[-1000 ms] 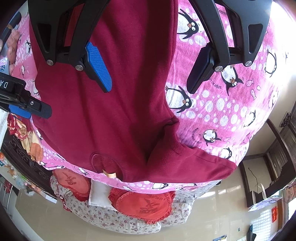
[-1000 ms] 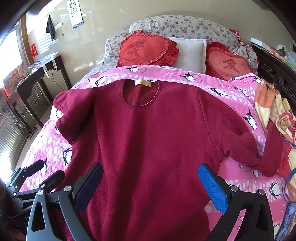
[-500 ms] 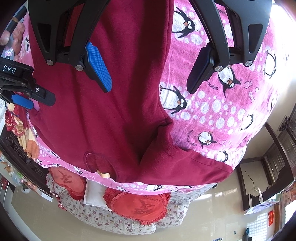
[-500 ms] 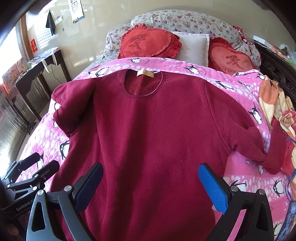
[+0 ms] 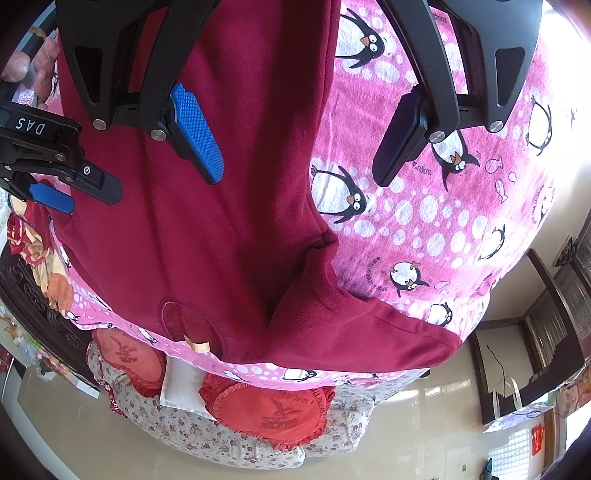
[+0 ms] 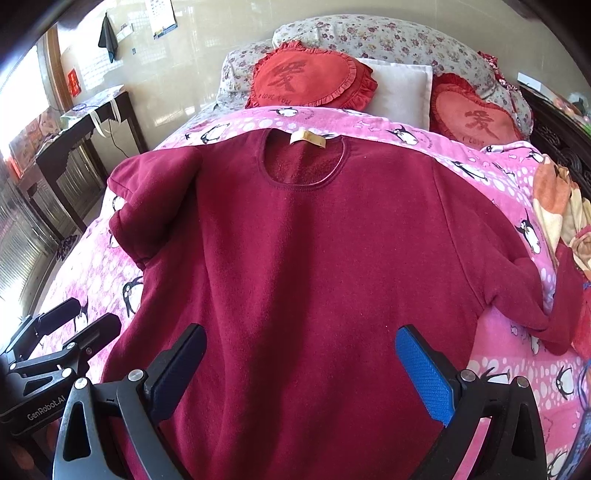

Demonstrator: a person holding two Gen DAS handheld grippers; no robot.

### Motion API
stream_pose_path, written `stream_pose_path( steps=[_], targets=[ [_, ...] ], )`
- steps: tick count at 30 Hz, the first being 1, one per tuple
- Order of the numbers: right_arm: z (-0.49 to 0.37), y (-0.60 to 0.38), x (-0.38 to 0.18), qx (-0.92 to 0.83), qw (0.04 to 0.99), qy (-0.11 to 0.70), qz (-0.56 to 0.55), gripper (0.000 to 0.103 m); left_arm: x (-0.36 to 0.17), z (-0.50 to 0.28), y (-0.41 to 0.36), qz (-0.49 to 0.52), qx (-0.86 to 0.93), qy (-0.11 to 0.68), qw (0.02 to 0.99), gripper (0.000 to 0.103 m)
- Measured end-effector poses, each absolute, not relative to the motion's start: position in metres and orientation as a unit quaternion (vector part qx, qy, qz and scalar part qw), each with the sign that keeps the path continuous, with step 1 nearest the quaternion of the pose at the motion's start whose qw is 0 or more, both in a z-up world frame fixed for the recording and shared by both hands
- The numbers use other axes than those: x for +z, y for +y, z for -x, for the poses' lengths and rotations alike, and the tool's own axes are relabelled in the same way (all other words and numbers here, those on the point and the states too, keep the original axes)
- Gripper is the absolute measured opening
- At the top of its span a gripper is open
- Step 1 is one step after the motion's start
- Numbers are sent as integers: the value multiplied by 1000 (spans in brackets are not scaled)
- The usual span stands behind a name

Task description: Fold small clothes

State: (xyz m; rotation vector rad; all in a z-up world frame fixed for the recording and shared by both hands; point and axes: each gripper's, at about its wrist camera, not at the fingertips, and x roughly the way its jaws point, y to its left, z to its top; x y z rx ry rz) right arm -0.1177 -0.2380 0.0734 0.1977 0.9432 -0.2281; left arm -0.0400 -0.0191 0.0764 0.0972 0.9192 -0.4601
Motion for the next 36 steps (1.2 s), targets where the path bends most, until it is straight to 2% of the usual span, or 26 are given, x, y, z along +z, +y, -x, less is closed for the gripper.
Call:
stream_pose_path(
  steps=[16, 31, 36],
  targets=[
    [100, -234, 67, -92, 880, 455, -100, 102, 87, -36, 17, 6, -184, 448, 875, 83],
    [83, -234, 59, -64, 872, 469, -126, 102, 52, -219, 99, 218, -83, 460, 857, 83],
    [80, -242, 56, -62, 869, 473, -134, 102, 37, -249, 98, 242, -68, 465, 849, 79]
  ],
)
